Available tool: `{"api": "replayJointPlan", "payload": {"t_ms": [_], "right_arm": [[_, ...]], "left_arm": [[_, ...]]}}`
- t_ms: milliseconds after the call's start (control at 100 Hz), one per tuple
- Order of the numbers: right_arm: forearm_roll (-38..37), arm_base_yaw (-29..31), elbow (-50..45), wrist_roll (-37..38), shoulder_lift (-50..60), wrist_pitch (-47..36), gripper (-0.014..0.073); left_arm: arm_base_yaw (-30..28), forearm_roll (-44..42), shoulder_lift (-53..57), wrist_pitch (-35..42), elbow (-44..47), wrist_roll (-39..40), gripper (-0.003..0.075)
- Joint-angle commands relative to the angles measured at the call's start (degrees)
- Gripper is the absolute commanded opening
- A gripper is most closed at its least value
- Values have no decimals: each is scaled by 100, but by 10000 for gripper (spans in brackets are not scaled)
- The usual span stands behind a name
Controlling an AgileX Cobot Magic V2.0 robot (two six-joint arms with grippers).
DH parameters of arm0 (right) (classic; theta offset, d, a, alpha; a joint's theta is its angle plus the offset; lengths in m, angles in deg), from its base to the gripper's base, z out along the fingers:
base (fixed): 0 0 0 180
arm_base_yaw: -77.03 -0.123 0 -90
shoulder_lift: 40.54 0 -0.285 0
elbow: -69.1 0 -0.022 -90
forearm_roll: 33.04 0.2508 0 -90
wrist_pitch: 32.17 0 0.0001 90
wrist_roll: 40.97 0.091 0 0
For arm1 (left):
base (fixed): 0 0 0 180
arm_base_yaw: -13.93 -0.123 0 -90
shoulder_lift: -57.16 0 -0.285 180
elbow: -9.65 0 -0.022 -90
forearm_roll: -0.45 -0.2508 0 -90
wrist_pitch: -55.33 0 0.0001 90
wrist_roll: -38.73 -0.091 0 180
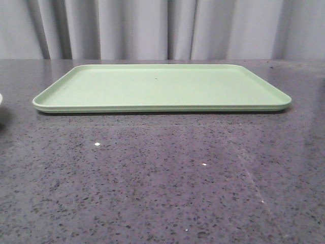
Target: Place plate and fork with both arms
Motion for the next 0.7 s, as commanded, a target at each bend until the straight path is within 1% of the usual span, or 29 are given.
{"api": "replayJointPlan", "payload": {"t_ms": [0, 50, 120, 170, 270, 350, 410, 490, 610, 690], "right_arm": [[0, 9, 218, -30, -56, -298, -65], [0, 9, 218, -30, -56, -278, -52], [0, 9, 218, -30, -56, -234, 13], [0, 9, 218, -30, -56, -208, 90], [0, 9, 218, -30, -56, -186, 290], [0, 9, 218, -30, -56, -186, 402], [0, 9, 218, -30, -56, -186, 442], [0, 9, 218, -30, -56, -186, 442], [0, 9, 218, -30, -56, -186, 442], [0, 9, 218, -30, -56, -186, 442]], "left_arm": [[-4, 17, -205, 225, -309, 33, -20], [-4, 17, -246, 215, -345, 33, -20], [-4, 17, -283, 215, -350, 33, -20], [-4, 17, -291, 203, -350, 33, -20], [-4, -22, -291, 203, -350, 23, -18], [-4, -62, -291, 203, -350, -93, 10], [-4, -62, -291, 203, -350, -195, 67], [-4, -62, -291, 165, -350, -223, 171], [-4, -62, -291, 128, -350, -223, 386], [-4, -62, -291, 128, -350, -223, 497]]}}
